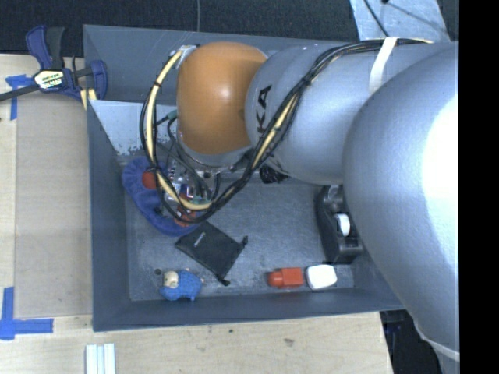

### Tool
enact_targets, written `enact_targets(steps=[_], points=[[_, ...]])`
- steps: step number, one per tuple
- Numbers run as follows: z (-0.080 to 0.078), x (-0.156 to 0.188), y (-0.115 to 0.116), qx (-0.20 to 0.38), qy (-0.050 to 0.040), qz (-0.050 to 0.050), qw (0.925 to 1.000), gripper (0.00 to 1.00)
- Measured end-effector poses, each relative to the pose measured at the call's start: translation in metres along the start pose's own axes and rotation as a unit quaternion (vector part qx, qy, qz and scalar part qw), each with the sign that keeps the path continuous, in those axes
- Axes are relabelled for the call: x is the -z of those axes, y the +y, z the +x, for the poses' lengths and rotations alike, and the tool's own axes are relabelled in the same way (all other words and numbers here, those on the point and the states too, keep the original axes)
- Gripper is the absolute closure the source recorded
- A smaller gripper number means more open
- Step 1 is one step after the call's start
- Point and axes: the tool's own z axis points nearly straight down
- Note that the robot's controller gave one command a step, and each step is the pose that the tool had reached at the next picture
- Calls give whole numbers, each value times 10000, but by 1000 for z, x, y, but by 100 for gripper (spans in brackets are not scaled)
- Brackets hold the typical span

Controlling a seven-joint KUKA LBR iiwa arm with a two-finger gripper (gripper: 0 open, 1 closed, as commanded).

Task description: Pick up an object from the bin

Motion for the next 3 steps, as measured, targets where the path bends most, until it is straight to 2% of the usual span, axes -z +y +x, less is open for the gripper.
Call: enact_targets(steps=[1, 2, 3], points=[[29, 21, 17, 99, 9, 3, 10000, 100], [15, -15, 16, -1753, 23, 23, 9845, 100], [14, -14, 17, -1741, 16, 18, 9847, 100]])
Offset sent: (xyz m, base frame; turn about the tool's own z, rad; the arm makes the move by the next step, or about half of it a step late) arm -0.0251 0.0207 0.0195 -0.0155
